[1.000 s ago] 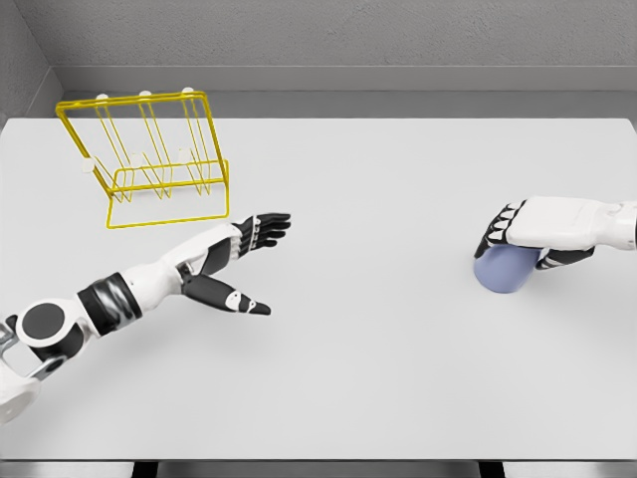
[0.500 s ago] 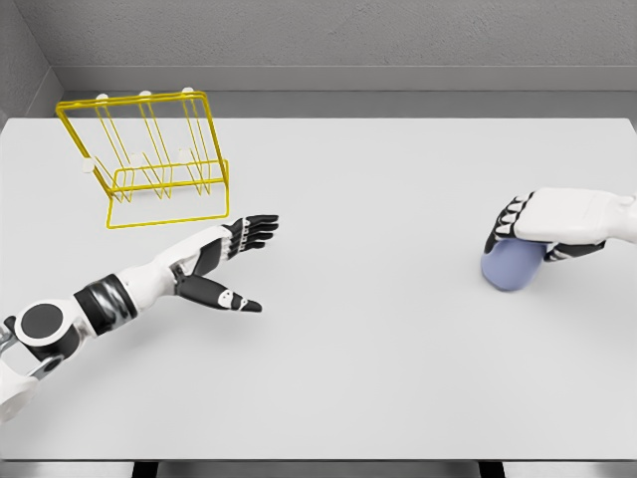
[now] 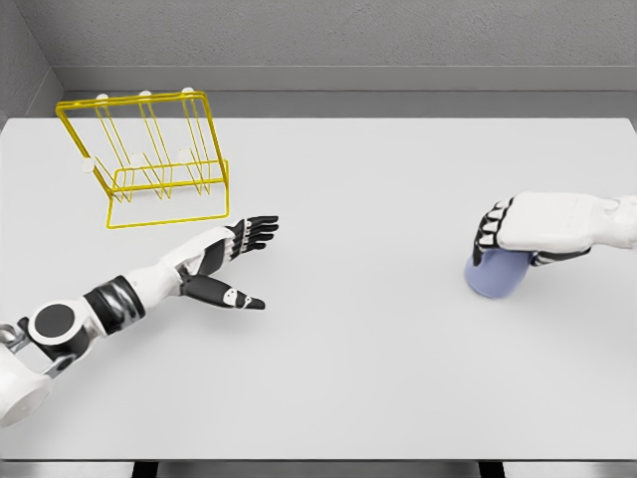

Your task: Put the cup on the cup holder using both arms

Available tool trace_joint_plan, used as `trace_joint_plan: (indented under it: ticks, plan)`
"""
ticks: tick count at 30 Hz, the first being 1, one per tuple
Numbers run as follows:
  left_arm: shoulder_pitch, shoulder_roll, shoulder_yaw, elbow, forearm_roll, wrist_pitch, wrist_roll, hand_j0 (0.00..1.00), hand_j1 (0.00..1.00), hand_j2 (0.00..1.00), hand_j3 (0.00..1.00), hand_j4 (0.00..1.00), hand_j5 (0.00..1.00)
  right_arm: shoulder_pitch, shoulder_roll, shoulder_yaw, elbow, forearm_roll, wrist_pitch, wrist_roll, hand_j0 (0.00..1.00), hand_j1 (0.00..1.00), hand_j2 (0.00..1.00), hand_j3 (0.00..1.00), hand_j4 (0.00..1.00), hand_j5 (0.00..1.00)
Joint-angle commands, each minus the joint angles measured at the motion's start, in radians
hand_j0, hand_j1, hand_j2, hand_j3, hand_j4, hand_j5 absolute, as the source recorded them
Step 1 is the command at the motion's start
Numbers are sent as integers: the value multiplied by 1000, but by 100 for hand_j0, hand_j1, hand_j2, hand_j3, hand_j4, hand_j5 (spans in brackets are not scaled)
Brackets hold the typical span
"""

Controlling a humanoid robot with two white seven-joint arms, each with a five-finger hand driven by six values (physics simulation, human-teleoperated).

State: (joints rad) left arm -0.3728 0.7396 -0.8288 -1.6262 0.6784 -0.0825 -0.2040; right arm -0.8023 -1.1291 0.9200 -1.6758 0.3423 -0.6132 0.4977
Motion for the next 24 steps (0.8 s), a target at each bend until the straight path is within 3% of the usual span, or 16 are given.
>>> trace_joint_plan:
  ticks: [1,9,24]
  plan:
    - [0,-6,0,2,1,0,0,100,100,100,100,100,100,-2,-3,-13,-32,-5,2,10,61,61,61,61,61,61]
    - [0,-43,0,31,1,0,0,100,100,100,100,100,100,-11,11,-26,-90,-6,2,13,60,60,60,60,60,60]
    - [-2,-55,5,51,1,-2,0,100,100,100,100,100,100,-32,126,-21,-90,-8,2,15,60,60,60,60,60,60]
